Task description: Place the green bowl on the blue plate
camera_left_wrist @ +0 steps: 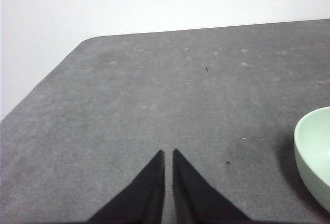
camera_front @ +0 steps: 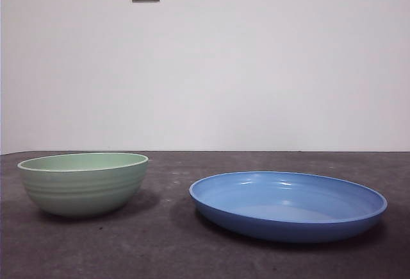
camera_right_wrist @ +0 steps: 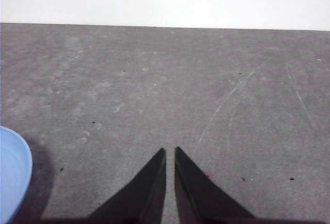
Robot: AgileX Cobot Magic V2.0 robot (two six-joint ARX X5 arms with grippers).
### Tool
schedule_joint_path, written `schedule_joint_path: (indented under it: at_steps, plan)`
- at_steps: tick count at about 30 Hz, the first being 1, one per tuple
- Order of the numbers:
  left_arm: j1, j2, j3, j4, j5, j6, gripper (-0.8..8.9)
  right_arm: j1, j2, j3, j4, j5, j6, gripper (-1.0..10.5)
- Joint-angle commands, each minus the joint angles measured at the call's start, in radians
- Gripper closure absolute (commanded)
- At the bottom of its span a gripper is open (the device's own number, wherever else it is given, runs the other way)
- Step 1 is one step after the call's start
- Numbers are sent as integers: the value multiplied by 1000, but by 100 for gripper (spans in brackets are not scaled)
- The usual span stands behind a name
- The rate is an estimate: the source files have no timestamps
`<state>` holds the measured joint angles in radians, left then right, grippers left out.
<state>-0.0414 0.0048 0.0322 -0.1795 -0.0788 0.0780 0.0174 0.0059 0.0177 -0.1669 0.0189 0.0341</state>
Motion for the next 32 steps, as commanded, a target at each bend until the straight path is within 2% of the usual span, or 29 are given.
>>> schedule_joint_path:
  at_steps: [1, 11, 15, 22, 24, 28, 32]
  plan:
    - [3, -2, -20, -7, 2, -31, 789, -2, -2, -6, 16, 0, 14, 921]
    - [3, -2, -20, -7, 2, -45, 793, -2, -2, -6, 71, -1, 16, 921]
    - [2, -1, -19, -7, 2, -48, 797, -2, -2, -5, 79, -25, 97, 930]
    - [0, 37, 43, -8, 2, -143, 797, 0, 0, 53, 64, -74, 224, 933]
    - [-5, 56, 72, -6, 4, -163, 797, 0, 7, 82, 49, -76, 245, 934]
    - [-26, 112, 152, -7, 22, -236, 797, 0, 51, 165, -1, -140, 261, 934]
    - [-47, 187, 246, -16, 73, -248, 797, 0, 126, 274, -105, -195, 274, 934]
